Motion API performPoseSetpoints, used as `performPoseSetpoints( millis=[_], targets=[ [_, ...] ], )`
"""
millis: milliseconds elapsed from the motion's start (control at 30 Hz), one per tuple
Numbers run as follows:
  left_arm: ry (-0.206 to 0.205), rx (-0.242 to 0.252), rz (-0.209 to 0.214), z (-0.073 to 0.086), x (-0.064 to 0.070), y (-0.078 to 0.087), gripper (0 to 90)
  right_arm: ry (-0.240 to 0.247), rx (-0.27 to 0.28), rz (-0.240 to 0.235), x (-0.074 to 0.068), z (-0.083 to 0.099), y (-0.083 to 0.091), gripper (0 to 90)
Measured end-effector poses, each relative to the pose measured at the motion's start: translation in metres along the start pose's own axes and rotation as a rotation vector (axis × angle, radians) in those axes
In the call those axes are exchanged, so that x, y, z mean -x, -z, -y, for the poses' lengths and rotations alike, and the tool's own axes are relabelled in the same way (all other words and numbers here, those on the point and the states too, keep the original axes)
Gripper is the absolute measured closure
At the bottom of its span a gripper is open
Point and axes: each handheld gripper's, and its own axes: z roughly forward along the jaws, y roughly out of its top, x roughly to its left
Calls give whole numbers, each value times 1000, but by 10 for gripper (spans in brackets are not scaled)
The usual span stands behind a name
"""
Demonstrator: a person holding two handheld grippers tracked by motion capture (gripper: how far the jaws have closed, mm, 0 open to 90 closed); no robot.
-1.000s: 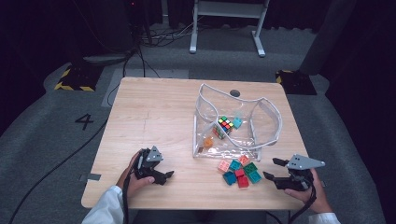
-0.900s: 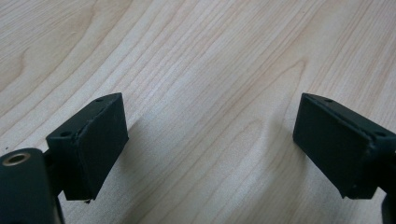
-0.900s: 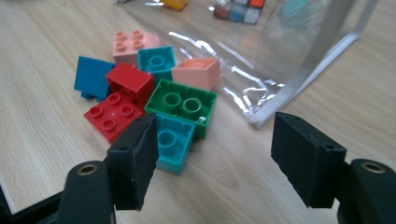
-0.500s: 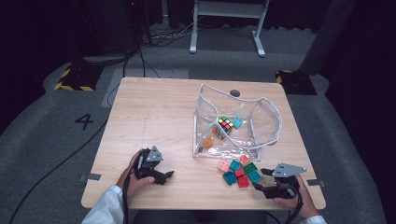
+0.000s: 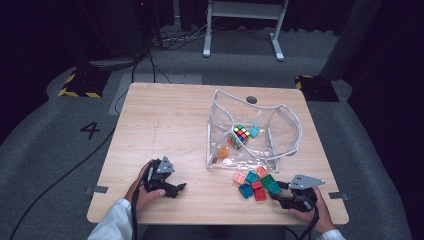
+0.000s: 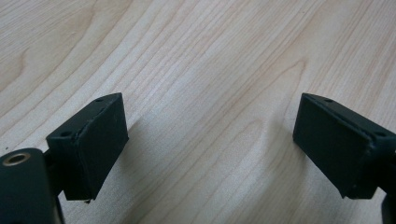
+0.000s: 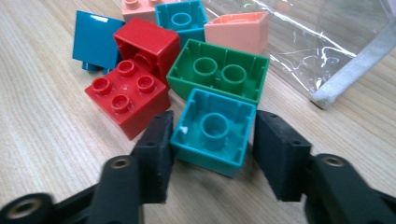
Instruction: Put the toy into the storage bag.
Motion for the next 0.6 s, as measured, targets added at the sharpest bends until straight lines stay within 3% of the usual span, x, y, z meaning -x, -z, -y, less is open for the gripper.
performPoseSetpoints(
  millis=[133, 400, 600],
  targets=[
    [1, 0, 0, 0, 0, 0, 103, 9, 2, -5, 0, 1, 2, 588],
    [-1, -1, 1, 0, 0, 0, 103, 15, -8, 3, 4, 2, 8, 589],
    [1, 0, 0, 0, 0, 0, 103, 10, 17, 12, 14, 5, 21, 589]
  ],
)
